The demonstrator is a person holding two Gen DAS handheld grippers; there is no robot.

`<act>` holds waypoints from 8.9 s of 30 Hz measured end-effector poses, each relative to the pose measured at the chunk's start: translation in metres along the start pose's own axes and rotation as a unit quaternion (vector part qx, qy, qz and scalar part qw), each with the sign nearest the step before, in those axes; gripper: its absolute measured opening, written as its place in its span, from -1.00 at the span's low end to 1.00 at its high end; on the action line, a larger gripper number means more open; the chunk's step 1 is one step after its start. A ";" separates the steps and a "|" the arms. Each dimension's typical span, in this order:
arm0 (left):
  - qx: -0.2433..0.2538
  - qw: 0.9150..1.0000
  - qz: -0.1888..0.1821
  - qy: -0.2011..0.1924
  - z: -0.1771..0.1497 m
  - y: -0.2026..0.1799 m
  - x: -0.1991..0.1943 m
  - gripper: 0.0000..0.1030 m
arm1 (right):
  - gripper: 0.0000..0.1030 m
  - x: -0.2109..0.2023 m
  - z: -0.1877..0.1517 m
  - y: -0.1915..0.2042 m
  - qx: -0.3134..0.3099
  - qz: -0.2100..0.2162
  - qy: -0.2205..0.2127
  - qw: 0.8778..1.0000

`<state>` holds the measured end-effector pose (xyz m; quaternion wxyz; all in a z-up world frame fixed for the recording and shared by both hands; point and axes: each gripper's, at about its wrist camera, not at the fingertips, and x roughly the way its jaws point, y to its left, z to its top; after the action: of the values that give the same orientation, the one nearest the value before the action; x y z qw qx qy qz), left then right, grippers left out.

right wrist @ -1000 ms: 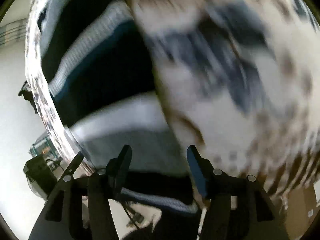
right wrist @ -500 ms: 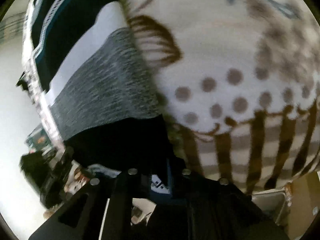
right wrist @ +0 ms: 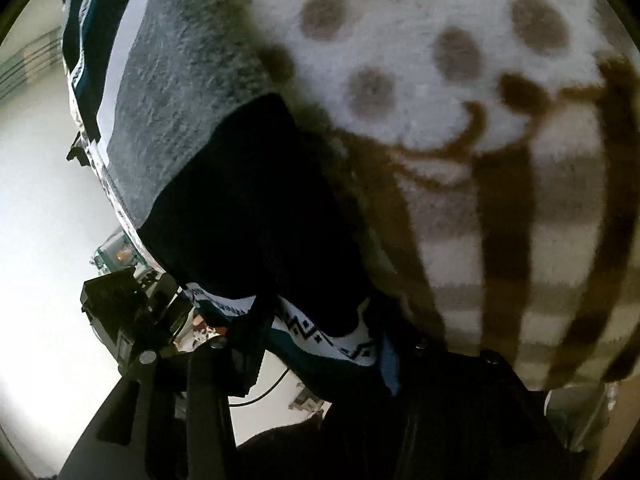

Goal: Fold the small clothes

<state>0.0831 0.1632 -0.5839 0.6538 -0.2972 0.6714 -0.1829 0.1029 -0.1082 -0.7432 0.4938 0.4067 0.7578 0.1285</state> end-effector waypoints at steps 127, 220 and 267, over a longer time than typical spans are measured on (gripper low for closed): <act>-0.206 0.959 -0.106 -0.164 0.203 -0.089 0.076 0.45 | 0.91 -0.280 0.421 0.182 -0.150 0.040 -0.022 0.988; -0.152 0.957 0.182 -0.170 0.166 -0.068 -0.014 1.00 | -0.86 -0.335 0.147 0.033 -0.008 0.030 -0.170 0.985; -0.063 0.977 0.145 -0.140 0.218 -0.071 -0.026 0.85 | -0.79 -0.315 0.127 -0.011 0.044 0.093 -0.148 0.984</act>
<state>0.3091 0.1576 -0.5364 0.7407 -0.2601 0.6194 0.0001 0.2634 -0.3758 -0.6077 0.5677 0.5115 0.6402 0.0787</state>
